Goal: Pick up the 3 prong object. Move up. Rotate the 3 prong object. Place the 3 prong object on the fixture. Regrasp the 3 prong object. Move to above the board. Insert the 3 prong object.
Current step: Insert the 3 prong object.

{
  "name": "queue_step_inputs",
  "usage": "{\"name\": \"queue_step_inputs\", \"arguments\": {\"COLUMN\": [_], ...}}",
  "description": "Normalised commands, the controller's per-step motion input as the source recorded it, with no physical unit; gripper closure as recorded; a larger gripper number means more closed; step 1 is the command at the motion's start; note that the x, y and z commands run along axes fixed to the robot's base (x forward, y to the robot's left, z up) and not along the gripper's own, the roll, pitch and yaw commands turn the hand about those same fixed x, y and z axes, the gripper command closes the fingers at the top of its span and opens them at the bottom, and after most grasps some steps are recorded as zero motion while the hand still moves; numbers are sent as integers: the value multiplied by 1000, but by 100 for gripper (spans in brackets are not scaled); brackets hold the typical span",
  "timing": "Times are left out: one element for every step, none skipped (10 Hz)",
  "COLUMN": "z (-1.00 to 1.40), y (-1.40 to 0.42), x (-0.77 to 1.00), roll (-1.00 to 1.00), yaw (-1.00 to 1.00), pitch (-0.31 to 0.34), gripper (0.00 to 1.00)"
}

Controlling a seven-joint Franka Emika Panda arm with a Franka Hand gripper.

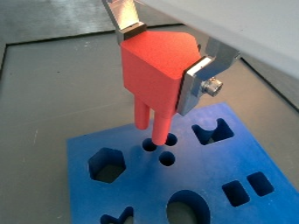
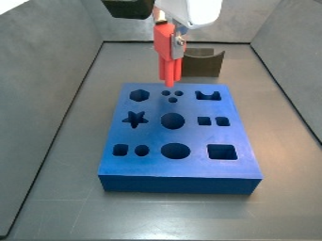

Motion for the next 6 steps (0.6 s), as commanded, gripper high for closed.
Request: {"name": "queue_step_inputs", "arguments": {"z": [-223,-323,-337,-300,-306,-309], "y": [-49,-83,-74,-29,0,-9], "x": [69,51,23,134,100,69], "roll": [0,0,-17,-40,-29,-9], "yaw": [34,57,49,83,91,120], "pitch": [-120,-223,-277,-271,-257,-271], "gripper": [100,100,100,100,100,100]}}
